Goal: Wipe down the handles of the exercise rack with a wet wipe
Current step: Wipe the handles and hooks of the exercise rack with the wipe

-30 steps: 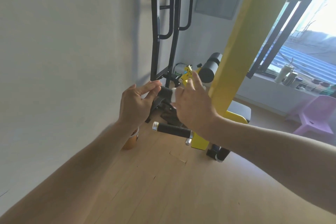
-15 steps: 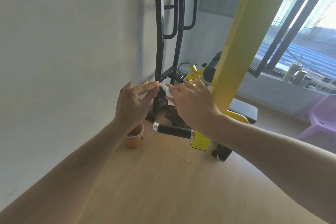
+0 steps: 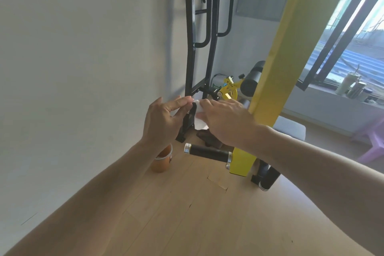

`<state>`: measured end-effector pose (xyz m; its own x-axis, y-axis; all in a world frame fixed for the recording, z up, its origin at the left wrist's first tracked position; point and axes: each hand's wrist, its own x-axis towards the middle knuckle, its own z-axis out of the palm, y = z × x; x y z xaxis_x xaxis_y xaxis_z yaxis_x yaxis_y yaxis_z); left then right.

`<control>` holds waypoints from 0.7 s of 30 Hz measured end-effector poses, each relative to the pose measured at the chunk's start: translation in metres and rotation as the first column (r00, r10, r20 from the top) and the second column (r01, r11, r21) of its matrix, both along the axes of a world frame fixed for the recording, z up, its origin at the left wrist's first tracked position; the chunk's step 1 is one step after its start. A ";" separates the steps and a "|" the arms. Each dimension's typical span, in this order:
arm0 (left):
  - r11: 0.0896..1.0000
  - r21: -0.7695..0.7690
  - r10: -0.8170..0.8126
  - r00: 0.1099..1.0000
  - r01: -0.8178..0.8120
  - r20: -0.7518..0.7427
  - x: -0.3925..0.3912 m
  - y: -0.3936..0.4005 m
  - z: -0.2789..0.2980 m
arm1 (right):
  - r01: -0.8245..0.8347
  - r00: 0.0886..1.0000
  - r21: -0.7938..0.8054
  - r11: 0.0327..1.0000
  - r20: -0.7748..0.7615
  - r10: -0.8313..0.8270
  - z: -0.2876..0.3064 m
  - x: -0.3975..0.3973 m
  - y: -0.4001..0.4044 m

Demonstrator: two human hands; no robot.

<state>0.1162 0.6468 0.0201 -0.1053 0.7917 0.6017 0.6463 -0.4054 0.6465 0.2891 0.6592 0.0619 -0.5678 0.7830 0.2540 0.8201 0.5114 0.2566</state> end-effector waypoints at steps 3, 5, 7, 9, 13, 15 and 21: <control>0.998 0.034 0.052 0.998 -0.051 -0.035 0.001 -0.002 0.001 | -0.030 0.985 -0.012 0.999 -0.173 0.028 -0.014 -0.010 0.002; 0.998 0.039 0.059 0.997 -0.057 -0.052 0.001 -0.001 0.001 | 0.052 0.998 0.092 0.994 -0.044 -0.049 -0.010 -0.011 -0.005; 0.998 0.020 0.068 0.996 -0.067 -0.051 -0.001 0.001 0.001 | 0.216 0.953 0.109 0.970 0.194 -0.233 0.000 -0.007 -0.017; 0.997 0.008 0.074 0.996 -0.074 -0.038 0.001 0.001 0.001 | 0.317 0.874 0.140 0.938 0.342 -0.346 0.007 0.002 -0.029; 0.999 -0.010 0.044 0.998 -0.043 0.034 0.005 0.001 0.001 | 0.246 0.908 0.122 0.962 0.317 -0.273 0.006 0.001 -0.023; 0.999 -0.008 0.032 0.998 -0.032 0.060 0.004 0.003 -0.001 | 0.121 0.959 0.121 0.985 0.240 -0.148 0.002 -0.012 -0.010; 0.998 0.006 0.064 0.996 -0.065 0.070 0.000 0.003 -0.003 | 0.130 0.962 0.090 0.987 0.229 -0.148 0.002 -0.017 -0.009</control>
<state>0.1165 0.6495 0.0167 -0.1974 0.7768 0.5979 0.6249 -0.3702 0.6873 0.2717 0.6500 0.0634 -0.5050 0.8427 0.1865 0.7944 0.3694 0.4821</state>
